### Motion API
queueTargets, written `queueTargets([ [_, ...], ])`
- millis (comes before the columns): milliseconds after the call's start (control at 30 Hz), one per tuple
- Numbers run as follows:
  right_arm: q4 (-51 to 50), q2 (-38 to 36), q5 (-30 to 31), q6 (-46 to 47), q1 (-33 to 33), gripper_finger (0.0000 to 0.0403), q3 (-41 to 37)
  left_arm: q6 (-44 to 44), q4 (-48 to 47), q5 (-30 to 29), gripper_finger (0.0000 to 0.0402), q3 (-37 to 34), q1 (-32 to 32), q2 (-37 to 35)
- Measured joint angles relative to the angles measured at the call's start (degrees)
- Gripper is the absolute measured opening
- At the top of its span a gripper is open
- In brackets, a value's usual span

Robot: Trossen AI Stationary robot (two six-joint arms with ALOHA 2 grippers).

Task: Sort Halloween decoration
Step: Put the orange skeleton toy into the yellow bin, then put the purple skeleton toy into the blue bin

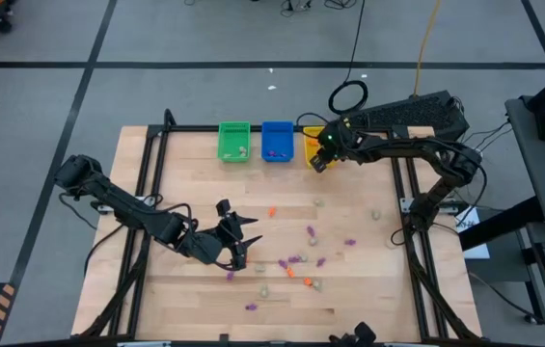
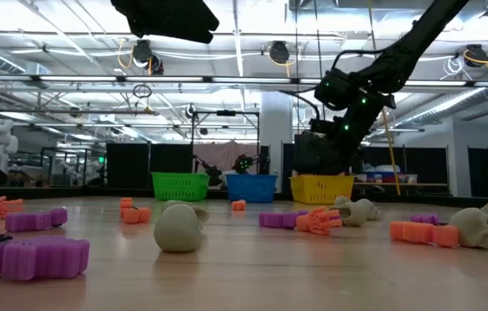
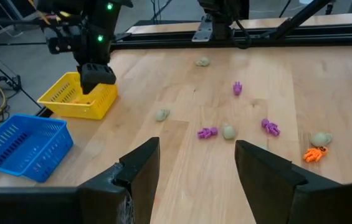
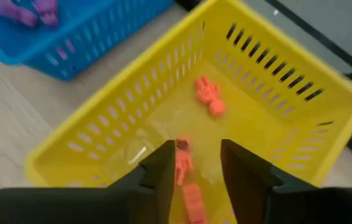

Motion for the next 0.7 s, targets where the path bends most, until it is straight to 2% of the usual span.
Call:
queueTargets([
  [200, -2.61, -6.93, -0.07, 0.19, 1.12, 0.0160, 0.00, -0.01, -0.14, 0.00, 0.0208, 0.00, 0.00, 0.00],
  [333, -10.53, -14.37, -0.22, 1.53, 5.20, 0.0172, 0.00, -0.02, -0.98, 0.00, 0.0208, 0.00, -0.07, 0.00],
  [500, -21.82, -21.90, -0.08, 6.51, 14.89, 0.0172, -0.87, -1.10, -1.89, 1.22, 0.0208, 0.00, -0.28, 0.00],
  [600, -22.10, -25.18, 0.60, 9.65, 21.93, 0.0170, -4.68, -2.30, -3.17, 2.56, 0.0208, 0.00, -0.95, 0.00],
  [700, -19.14, -27.31, 5.22, 13.40, 28.12, 0.0169, -9.69, -4.68, -5.46, 2.72, 0.0208, 0.00, -1.95, 0.00],
])
